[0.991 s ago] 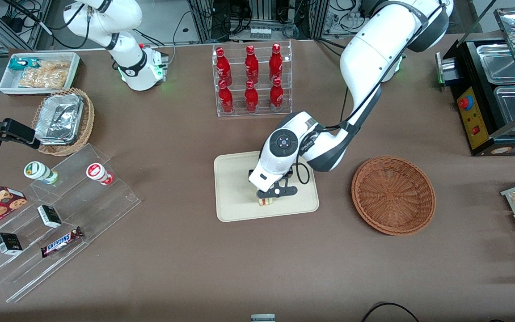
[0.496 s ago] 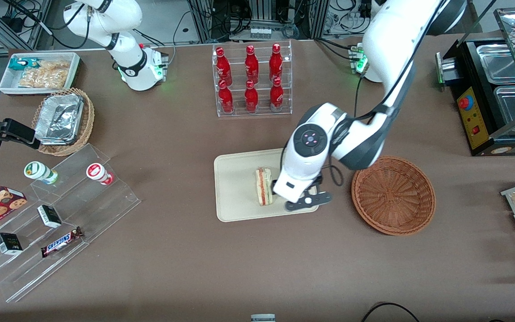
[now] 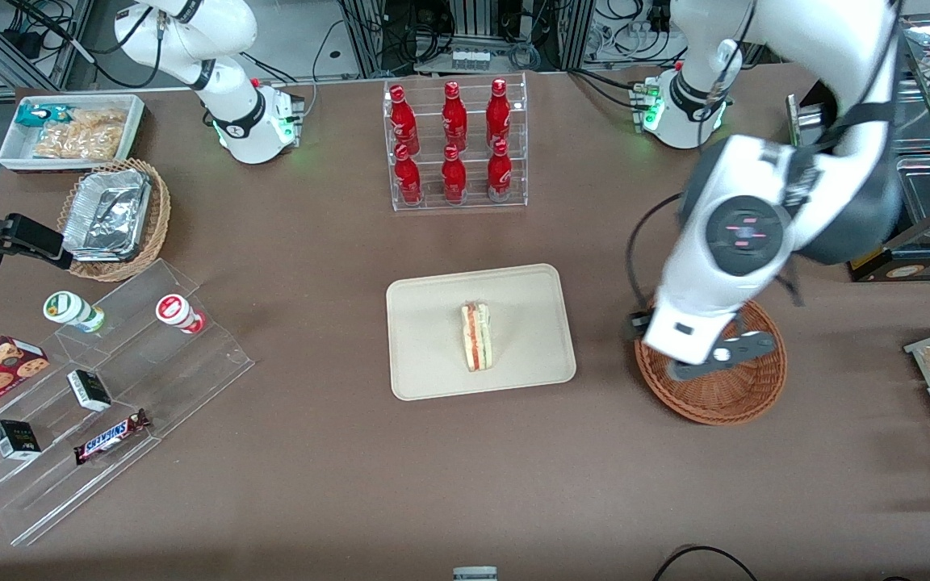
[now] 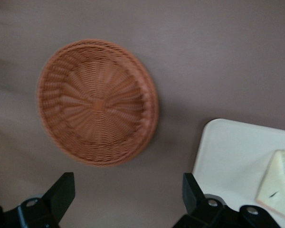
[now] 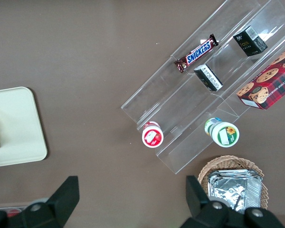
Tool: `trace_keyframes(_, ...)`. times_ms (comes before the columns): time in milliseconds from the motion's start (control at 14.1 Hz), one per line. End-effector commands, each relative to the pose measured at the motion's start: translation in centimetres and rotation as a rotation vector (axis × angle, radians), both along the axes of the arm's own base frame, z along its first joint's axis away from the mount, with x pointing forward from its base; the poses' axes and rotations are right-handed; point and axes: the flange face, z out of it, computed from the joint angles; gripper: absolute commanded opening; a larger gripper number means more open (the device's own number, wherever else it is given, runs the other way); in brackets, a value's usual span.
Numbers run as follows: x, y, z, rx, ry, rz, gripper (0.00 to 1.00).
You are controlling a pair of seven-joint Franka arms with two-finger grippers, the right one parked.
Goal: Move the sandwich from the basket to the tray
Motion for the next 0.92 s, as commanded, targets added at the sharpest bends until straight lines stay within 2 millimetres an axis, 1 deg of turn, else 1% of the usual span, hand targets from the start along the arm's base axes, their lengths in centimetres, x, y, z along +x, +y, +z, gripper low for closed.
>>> trace_keyframes(0,-2.1,5.6,4.5,-0.07,0.053,-0.116,1.0)
trace_keyframes(71,-2.6,8.5,6.1,-0.088,0.069,-0.123,1.0)
trace_keyframes(142,-3.3,10.0,7.3,-0.094,0.077,-0.127,1.0)
trace_keyframes(283,-5.0,11.3,9.5,-0.06,0.1,-0.092,1.0)
trace_keyframes(354,-5.9,12.7,10.5,-0.054,0.123,-0.051,1.0)
trace_keyframes(425,-6.2,13.7,11.1,-0.065,0.127,-0.036,1.0)
trace_keyframes(496,-6.2,14.2,11.3,-0.052,0.117,-0.034,1.0)
trace_keyframes(566,-6.0,14.1,11.2,-0.056,0.116,-0.038,1.0)
trace_keyframes(779,-5.4,14.3,12.5,-0.066,0.076,-0.027,1.0)
trace_keyframes(850,-5.5,14.5,12.9,-0.067,0.07,-0.028,1.0)
